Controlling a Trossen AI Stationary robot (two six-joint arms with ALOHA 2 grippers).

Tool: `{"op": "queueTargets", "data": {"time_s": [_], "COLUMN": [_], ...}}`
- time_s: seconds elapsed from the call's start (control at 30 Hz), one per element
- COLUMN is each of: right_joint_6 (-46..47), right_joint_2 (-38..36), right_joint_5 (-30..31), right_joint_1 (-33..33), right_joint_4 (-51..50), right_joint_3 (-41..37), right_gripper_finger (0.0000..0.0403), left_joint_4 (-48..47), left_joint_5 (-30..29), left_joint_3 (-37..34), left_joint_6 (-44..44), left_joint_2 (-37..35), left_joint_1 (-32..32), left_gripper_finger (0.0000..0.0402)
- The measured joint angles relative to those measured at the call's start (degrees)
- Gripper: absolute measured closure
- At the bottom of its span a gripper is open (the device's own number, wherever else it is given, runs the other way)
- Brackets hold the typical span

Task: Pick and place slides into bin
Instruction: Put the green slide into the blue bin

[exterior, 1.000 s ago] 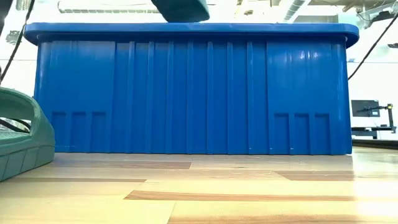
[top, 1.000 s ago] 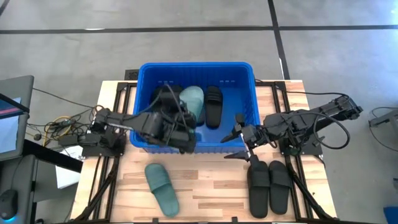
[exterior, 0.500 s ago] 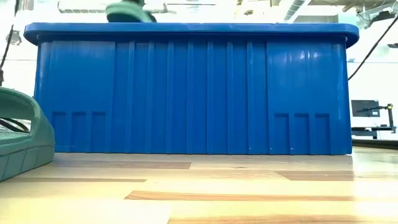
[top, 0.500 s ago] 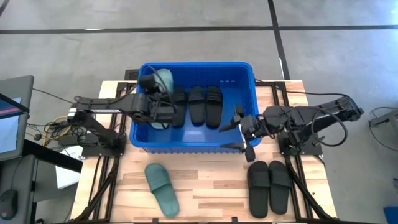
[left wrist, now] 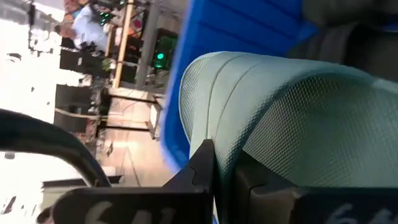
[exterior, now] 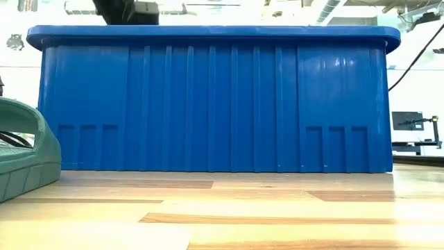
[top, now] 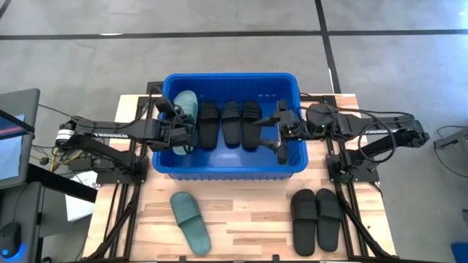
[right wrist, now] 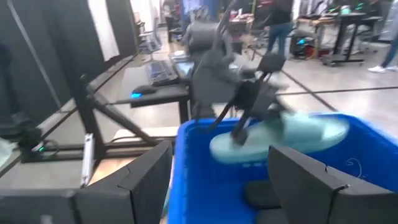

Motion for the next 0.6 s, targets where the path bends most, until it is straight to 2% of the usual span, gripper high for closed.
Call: {"op": "queueTargets", "data": {"time_s": [0.2,0.6], "right_joint_6": [0.0,-0.1], "right_joint_2": [0.0,0.0], "right_joint_5": [0.0,0.0], "right_joint_1": [-2.5,-4.5], "right_joint_4": [-0.1,-0.3], "right_joint_3": [0.0,0.0], "right_gripper_finger": [0.0154,0.0154], "left_joint_4": [7.8,11.9], "left_joint_5": [2.8,8.4], "left_joint_3": [-7.3,-15.5], "left_joint_6": [0.9,-4.6], "left_joint_2": [-0.3,-0.2], "left_joint_1": [0.1,0.1], "left_gripper_finger": [0.0401,0.0401]}}
